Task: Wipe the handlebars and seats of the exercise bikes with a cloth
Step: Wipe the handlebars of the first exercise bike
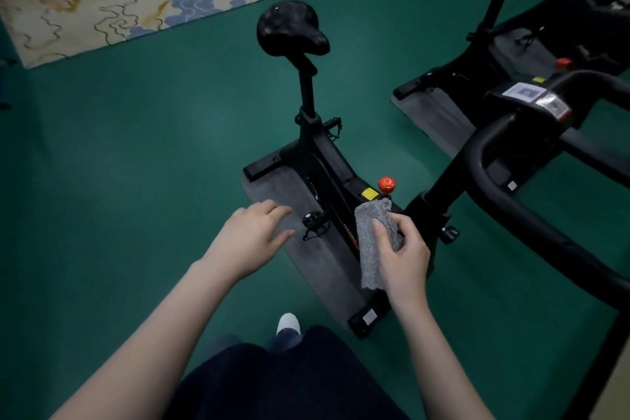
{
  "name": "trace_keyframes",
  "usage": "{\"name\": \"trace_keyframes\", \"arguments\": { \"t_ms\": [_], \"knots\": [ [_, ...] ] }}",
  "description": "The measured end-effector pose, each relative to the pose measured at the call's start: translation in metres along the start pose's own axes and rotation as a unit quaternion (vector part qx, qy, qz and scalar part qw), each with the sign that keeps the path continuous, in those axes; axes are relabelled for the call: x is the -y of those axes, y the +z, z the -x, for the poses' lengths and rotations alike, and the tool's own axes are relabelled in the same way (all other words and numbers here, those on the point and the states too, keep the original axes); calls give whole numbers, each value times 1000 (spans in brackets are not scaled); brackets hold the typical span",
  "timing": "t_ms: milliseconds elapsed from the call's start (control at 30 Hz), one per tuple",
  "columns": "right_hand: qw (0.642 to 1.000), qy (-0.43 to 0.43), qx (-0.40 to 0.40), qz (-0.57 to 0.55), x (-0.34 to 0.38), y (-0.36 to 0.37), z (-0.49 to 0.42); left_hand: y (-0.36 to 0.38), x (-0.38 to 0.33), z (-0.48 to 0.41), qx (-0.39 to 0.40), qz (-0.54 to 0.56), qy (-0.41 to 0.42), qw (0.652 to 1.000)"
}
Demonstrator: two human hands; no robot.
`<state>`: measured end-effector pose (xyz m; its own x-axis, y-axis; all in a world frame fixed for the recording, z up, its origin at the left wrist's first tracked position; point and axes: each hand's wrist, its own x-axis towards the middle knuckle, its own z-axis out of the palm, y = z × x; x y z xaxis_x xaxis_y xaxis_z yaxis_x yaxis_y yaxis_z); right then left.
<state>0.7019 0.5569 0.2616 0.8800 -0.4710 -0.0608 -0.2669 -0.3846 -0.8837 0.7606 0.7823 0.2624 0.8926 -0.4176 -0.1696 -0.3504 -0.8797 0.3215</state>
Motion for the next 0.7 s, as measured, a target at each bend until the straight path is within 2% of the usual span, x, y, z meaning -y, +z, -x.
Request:
{"name": "trace_keyframes", "arguments": {
  "t_ms": [200, 400, 567, 700],
  "knots": [
    [999, 34, -36, 7, 10, 27, -26, -8, 33, -55, 42, -33, 48, 997],
    [989, 62, -133, 15, 31, 65, -48, -22, 80, -128, 59, -59, 128, 988],
    [962, 111, -249, 24, 70, 118, -61, -51, 132, -191, 85, -72, 217, 970],
    [944, 142, -297, 31, 96, 153, -62, -69, 158, -230, 107, -75, 264, 956]
  ]
}}
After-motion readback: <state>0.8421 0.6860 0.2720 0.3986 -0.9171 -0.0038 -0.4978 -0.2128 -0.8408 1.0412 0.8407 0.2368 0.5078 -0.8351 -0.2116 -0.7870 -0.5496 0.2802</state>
